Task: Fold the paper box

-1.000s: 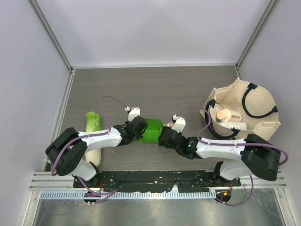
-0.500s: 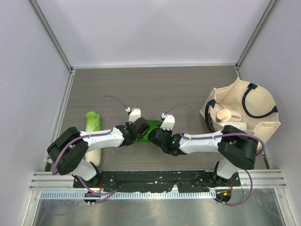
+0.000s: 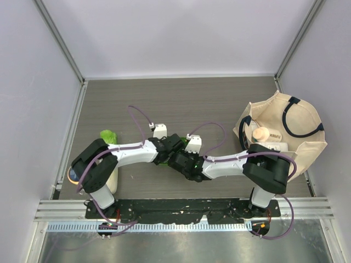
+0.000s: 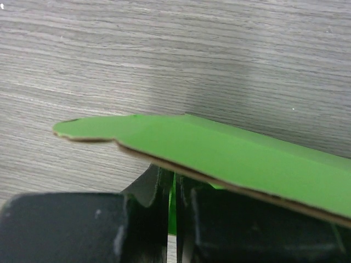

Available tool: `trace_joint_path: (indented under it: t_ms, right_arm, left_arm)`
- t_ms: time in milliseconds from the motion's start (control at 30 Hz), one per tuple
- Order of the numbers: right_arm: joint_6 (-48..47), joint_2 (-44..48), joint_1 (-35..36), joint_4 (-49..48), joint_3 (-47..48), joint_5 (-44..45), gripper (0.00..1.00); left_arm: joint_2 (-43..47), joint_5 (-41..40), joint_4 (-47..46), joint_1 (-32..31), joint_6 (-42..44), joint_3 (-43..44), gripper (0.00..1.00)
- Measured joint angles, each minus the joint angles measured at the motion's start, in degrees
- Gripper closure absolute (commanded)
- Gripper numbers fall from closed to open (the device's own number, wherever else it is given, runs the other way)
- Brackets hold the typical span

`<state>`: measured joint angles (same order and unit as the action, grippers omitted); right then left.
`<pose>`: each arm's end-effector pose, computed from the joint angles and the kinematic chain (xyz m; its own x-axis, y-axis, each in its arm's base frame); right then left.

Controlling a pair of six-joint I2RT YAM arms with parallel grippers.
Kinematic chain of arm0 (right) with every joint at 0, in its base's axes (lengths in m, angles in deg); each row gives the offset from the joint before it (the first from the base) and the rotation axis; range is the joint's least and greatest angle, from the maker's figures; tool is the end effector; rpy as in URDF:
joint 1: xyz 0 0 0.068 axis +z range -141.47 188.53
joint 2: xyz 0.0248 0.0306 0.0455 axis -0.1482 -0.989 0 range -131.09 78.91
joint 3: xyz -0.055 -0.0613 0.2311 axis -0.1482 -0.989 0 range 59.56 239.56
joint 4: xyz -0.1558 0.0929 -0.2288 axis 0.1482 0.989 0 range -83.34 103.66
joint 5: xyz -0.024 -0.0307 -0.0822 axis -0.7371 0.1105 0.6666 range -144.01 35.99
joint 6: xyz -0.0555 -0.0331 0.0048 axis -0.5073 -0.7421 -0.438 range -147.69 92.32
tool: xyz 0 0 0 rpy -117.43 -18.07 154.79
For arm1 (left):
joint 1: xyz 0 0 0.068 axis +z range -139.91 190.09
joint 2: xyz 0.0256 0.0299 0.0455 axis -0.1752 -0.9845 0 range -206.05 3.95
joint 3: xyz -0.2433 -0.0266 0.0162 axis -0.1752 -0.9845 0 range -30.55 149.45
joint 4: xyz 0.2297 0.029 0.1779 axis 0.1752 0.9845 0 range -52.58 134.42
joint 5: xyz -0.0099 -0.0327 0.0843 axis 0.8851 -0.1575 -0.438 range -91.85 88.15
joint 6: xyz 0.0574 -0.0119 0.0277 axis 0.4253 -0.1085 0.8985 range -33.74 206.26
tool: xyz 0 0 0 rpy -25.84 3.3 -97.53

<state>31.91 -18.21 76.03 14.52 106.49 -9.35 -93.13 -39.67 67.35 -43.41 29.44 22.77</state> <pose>0.1595 0.2923 0.0792 -0.6084 0.1343 -0.7822 0.0194 0.9878 0.1545 0.2169 -0.2411 0.0893 -0.7581 -0.0868 -0.6463 -0.1863 0.9786 0.0870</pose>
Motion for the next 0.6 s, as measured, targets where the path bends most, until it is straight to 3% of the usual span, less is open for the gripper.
trace_joint_path:
  t_ms: [133, 333, 567, 600]
  right_arm:
    - [0.8, 0.1, -0.5, -1.1, -0.6, -0.4, 0.99]
    - [0.3, 0.1, 1.1, -1.3, -0.9, 1.4, 0.99]
    - [-1.0, 0.1, 2.4, -1.8, -1.1, 1.7, 0.97]
    - [-1.4, 0.1, 2.6, -2.1, -1.1, 1.4, 0.96]
  left_arm:
    - [-1.0, 0.0, 2.4, -0.1, -2.4, 1.4, 1.0]
    - [3.0, -0.8, -3.5, -1.2, 1.1, -3.1, 1.0]
    - [5.9, -0.2, -4.4, -2.2, 3.6, -6.2, 0.64]
    - [6.2, 0.0, -4.4, -2.2, 3.8, -6.4, 0.55]
